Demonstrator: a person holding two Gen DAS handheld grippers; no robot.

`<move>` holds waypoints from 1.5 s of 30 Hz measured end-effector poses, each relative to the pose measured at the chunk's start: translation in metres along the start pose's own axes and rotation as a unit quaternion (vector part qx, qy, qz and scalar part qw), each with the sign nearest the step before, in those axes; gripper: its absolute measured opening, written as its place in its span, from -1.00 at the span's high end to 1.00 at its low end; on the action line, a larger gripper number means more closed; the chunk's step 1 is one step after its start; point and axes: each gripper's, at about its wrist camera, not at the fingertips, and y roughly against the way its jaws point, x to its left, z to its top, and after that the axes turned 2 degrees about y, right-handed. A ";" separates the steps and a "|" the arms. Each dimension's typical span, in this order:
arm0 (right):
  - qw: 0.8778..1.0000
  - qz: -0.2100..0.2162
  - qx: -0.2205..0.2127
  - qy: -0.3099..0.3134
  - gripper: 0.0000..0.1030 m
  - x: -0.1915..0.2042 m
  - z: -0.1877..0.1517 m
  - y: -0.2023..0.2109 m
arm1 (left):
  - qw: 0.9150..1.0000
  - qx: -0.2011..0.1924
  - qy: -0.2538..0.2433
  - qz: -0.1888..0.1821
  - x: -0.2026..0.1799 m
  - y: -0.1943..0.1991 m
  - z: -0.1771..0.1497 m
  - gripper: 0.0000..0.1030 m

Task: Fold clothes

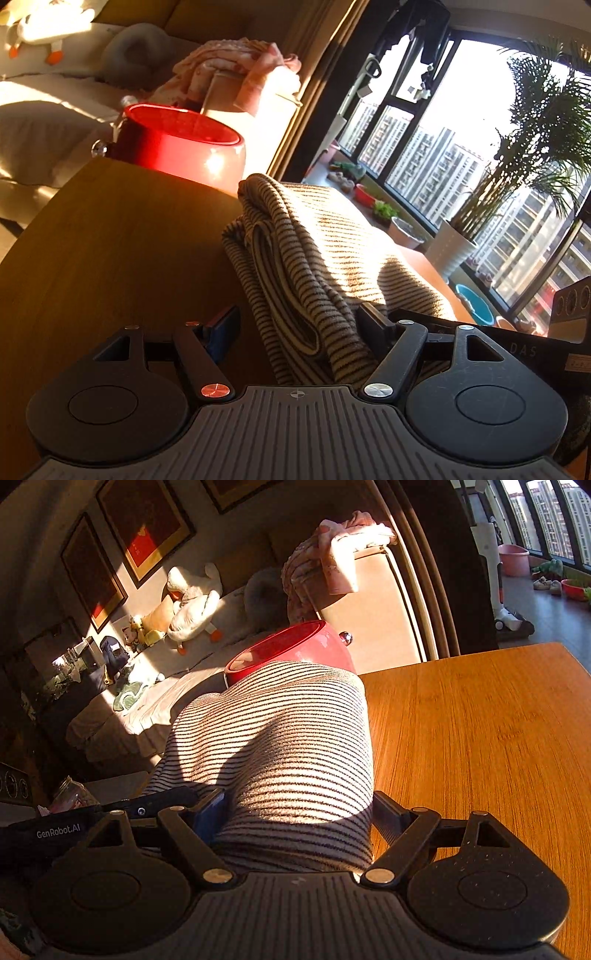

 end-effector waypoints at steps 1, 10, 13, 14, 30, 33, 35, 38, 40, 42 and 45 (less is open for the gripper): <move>1.000 0.000 0.000 0.000 -0.60 0.000 0.000 0.000 | 1.000 0.000 0.001 0.000 0.000 0.000 0.000 -0.50; 1.000 -0.010 -0.005 -0.003 -0.81 0.000 0.000 0.001 | 1.000 -0.018 0.001 0.008 0.000 0.003 -0.005 -0.65; 1.000 -0.012 -0.018 -0.021 -0.95 -0.004 -0.003 0.007 | 0.999 -0.048 -0.007 0.018 -0.005 0.014 -0.010 -0.68; 0.999 -0.014 -0.028 -0.027 -0.97 -0.005 -0.005 0.011 | 0.998 -0.051 -0.005 0.023 -0.006 0.018 -0.012 -0.69; 0.985 -0.172 -0.006 0.004 -1.00 0.047 -0.090 0.107 | 0.978 0.033 -0.091 0.183 -0.066 0.079 -0.089 -1.00; 0.977 -0.213 0.010 0.025 -1.00 0.059 -0.103 0.118 | 0.969 0.044 -0.110 0.218 -0.076 0.086 -0.102 -1.00; 0.971 -0.233 0.020 0.037 -1.00 0.064 -0.106 0.119 | 0.968 0.039 -0.099 0.228 -0.079 0.092 -0.107 -1.00; 0.965 -0.252 0.039 0.064 -1.00 0.071 -0.108 0.112 | 0.965 0.033 -0.085 0.247 -0.080 0.096 -0.111 -1.00; 0.963 -0.254 0.044 0.074 -1.00 0.070 -0.109 0.110 | 0.964 0.029 -0.078 0.254 -0.078 0.097 -0.109 -1.00; 0.964 -0.251 0.043 0.074 -1.00 0.067 -0.109 0.112 | 0.963 0.028 -0.076 0.257 -0.077 0.097 -0.108 -1.00; 0.964 -0.250 0.042 0.074 -1.00 0.067 -0.110 0.113 | 0.963 0.028 -0.077 0.257 -0.078 0.097 -0.109 -1.00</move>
